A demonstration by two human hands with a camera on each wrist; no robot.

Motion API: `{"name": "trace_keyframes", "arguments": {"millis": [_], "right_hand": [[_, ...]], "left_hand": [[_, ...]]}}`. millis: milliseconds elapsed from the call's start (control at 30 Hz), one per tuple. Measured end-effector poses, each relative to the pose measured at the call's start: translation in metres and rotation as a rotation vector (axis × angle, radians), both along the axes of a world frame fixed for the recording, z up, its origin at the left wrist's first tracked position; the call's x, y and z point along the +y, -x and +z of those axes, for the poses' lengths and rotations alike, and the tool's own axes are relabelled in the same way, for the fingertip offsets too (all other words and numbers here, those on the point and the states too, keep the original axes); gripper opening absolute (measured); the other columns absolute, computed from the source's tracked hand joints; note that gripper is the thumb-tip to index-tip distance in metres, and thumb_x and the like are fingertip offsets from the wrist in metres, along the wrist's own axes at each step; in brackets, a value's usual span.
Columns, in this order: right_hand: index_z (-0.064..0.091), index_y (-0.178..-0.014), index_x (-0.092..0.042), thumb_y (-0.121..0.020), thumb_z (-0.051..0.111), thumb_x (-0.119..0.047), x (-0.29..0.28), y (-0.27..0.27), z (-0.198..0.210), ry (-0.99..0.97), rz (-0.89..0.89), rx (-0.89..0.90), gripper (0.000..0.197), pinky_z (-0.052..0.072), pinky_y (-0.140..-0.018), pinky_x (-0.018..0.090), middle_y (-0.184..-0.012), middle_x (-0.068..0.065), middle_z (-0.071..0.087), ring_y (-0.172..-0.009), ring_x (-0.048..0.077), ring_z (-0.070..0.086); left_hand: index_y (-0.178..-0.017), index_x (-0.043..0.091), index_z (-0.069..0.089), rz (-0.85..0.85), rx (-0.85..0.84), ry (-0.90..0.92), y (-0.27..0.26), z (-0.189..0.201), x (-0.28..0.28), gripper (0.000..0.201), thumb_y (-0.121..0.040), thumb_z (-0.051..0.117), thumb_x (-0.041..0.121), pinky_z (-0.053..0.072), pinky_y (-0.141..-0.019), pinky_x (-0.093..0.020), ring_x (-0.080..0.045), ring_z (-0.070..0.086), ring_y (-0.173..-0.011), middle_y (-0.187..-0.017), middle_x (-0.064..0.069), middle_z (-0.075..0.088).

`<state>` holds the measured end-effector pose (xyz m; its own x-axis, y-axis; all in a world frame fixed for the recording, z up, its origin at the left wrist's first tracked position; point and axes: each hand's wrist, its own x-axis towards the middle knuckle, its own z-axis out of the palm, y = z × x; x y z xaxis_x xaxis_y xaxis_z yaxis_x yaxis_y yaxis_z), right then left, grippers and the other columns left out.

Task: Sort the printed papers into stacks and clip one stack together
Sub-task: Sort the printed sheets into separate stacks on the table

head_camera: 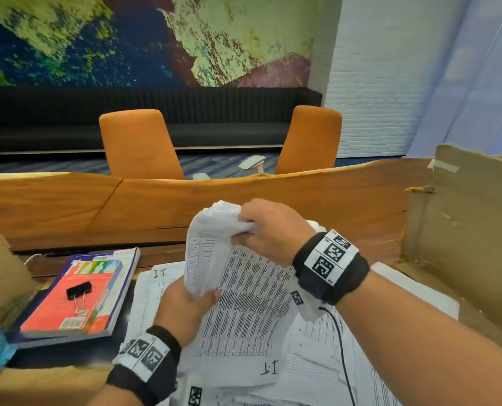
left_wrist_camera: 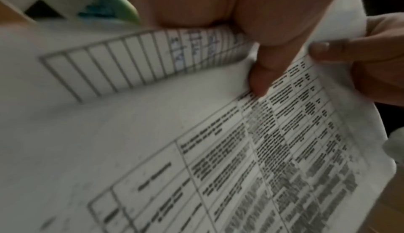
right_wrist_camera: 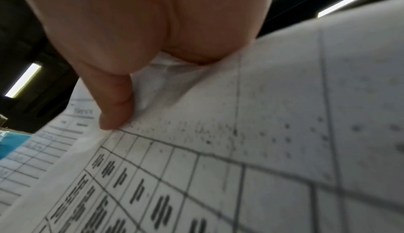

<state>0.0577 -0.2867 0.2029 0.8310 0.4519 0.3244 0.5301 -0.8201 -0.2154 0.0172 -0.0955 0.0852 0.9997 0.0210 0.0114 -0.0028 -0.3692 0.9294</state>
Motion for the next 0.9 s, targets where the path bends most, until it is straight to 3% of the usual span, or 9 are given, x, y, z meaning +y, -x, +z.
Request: {"name": "trace_keyframes", "arguments": {"millis": [67, 167, 300, 367, 433, 533, 700, 800, 900], "right_hand": [[0.050, -0.088, -0.026, -0.085, 0.068, -0.049, -0.007, 0.001, -0.006, -0.128, -0.110, -0.115, 0.029, 0.042, -0.079, 0.032, -0.092, -0.008, 0.051, -0.085, 0.015, 0.049], [0.053, -0.120, -0.018, -0.081, 0.075, -0.038, -0.030, 0.006, -0.038, -0.635, -0.349, -0.167, 0.049, 0.041, -0.094, 0.028, -0.116, -0.006, 0.049, -0.106, 0.011, 0.048], [0.039, -0.144, -0.017, -0.091, 0.065, -0.026, -0.036, 0.019, -0.106, -1.105, -0.553, 0.482, 0.060, 0.038, -0.109, 0.045, -0.146, 0.005, 0.047, -0.128, 0.021, 0.047], [0.057, -0.124, -0.022, -0.094, 0.059, -0.021, -0.023, 0.023, -0.126, -1.171, -0.456, 0.732, 0.030, 0.044, -0.103, 0.045, -0.129, 0.003, 0.063, -0.114, 0.019, 0.059], [0.062, -0.106, -0.028, -0.096, 0.058, -0.016, -0.009, 0.023, -0.130, -1.225, -0.452, 0.688, 0.017, 0.050, -0.094, 0.040, -0.111, -0.001, 0.069, -0.104, 0.017, 0.063], [0.061, -0.103, -0.026, -0.097, 0.057, -0.016, -0.001, 0.018, -0.119, -1.237, -0.491, 0.493, 0.013, 0.054, -0.079, 0.033, -0.101, -0.003, 0.070, -0.095, 0.017, 0.066], [0.059, -0.100, -0.022, -0.092, 0.063, -0.012, -0.008, 0.025, -0.113, -1.080, -0.367, 0.390, 0.013, 0.055, -0.072, 0.040, -0.095, 0.010, 0.066, -0.081, 0.024, 0.064], [0.060, -0.102, -0.025, -0.085, 0.066, -0.006, -0.010, 0.030, -0.129, -0.994, -0.317, 0.474, 0.026, 0.055, -0.064, 0.041, -0.086, 0.013, 0.063, -0.066, 0.022, 0.057], [0.065, -0.095, -0.017, -0.091, 0.064, -0.013, -0.010, 0.031, -0.133, -0.993, -0.344, 0.420, 0.006, 0.053, -0.062, 0.041, -0.077, 0.011, 0.063, -0.063, 0.019, 0.056]], "left_hand": [[-0.110, 0.021, 0.063, 0.017, -0.008, 0.065, 0.002, -0.004, 0.001, 0.026, -0.086, 0.069, 0.013, 0.056, -0.074, -0.021, -0.011, 0.067, -0.092, -0.100, 0.005, 0.071], [-0.100, 0.028, 0.066, 0.060, -0.013, 0.118, 0.002, -0.008, 0.012, 0.022, -0.086, 0.069, 0.011, 0.056, -0.081, -0.034, -0.014, 0.069, -0.092, -0.094, 0.005, 0.074], [-0.098, 0.027, 0.065, 0.086, 0.004, 0.181, -0.001, -0.012, 0.023, 0.020, -0.089, 0.064, 0.009, 0.051, -0.082, -0.031, -0.014, 0.066, -0.095, -0.098, 0.005, 0.072], [-0.102, 0.018, 0.064, 0.072, 0.066, 0.208, -0.002, -0.017, 0.021, 0.017, -0.091, 0.058, 0.007, 0.052, -0.083, -0.036, -0.023, 0.064, -0.098, -0.103, -0.004, 0.070], [-0.109, 0.011, 0.061, 0.043, 0.124, 0.204, -0.004, -0.021, 0.015, 0.020, -0.091, 0.057, 0.007, 0.052, -0.085, -0.038, -0.027, 0.061, -0.103, -0.109, -0.011, 0.066], [-0.116, 0.016, 0.059, -0.029, 0.142, 0.203, -0.007, -0.017, 0.010, 0.027, -0.090, 0.058, 0.007, 0.053, -0.088, -0.044, -0.027, 0.064, -0.102, -0.105, -0.009, 0.069], [-0.098, 0.009, 0.062, 0.055, 0.078, 0.455, -0.007, -0.003, 0.020, 0.024, -0.089, 0.048, -0.009, 0.051, -0.069, -0.035, -0.022, 0.069, -0.087, -0.085, -0.003, 0.076], [-0.103, 0.015, 0.061, 0.090, 0.090, 0.458, -0.007, -0.010, 0.017, 0.030, -0.088, 0.048, -0.007, 0.050, -0.072, -0.039, -0.029, 0.063, -0.098, -0.100, -0.011, 0.069], [-0.102, 0.013, 0.062, 0.107, 0.125, 0.442, -0.010, -0.014, 0.009, 0.025, -0.088, 0.052, -0.006, 0.047, -0.067, -0.033, -0.026, 0.063, -0.095, -0.100, -0.010, 0.069]]}}
